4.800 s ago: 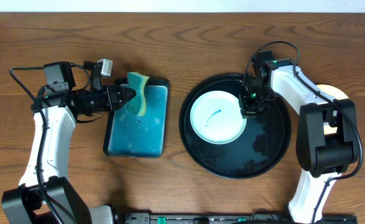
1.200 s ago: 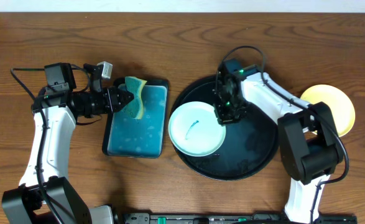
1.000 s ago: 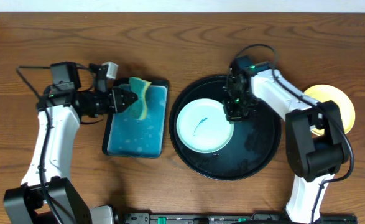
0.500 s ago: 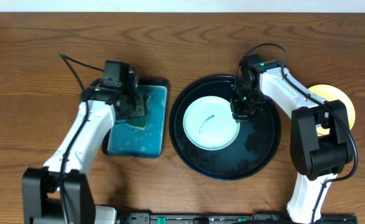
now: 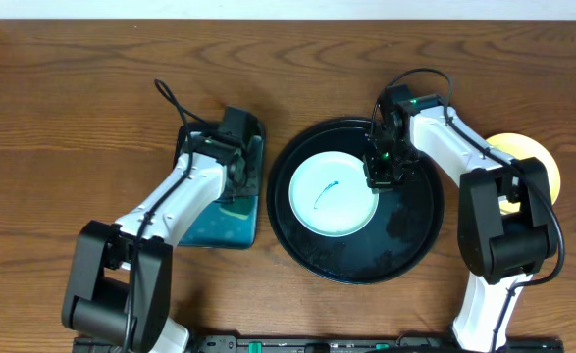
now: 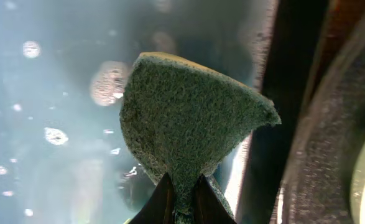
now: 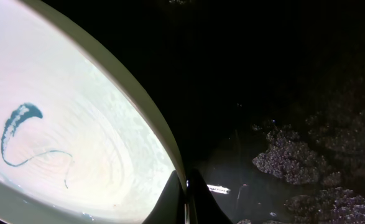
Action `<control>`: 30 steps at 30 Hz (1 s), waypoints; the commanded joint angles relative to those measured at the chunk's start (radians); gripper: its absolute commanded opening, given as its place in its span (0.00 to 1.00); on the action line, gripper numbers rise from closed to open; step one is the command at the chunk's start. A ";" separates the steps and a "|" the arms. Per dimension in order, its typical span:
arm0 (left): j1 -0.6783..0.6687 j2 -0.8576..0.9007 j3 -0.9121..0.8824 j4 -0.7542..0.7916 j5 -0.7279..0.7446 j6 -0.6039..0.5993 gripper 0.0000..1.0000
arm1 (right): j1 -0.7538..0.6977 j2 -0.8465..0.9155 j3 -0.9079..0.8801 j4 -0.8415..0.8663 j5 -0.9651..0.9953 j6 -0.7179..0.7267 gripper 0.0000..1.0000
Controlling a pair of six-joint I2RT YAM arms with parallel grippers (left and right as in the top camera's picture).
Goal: Clean dirty plates on tray and stack at the side
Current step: 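Dip the sponge into the blue tray water with the left gripper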
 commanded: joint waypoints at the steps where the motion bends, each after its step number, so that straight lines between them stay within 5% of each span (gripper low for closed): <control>1: -0.015 0.003 -0.008 0.007 -0.014 -0.023 0.07 | -0.002 -0.018 -0.005 0.000 0.009 -0.012 0.01; 14: -0.021 0.002 -0.007 0.050 0.132 0.010 0.08 | -0.002 -0.018 -0.005 0.000 0.010 -0.012 0.01; 22: -0.019 -0.060 0.024 0.010 -0.036 0.034 0.07 | -0.002 -0.018 -0.005 -0.002 0.010 -0.012 0.01; 30: -0.019 -0.206 0.045 0.053 0.070 0.034 0.07 | -0.002 -0.018 -0.005 -0.001 0.009 -0.012 0.01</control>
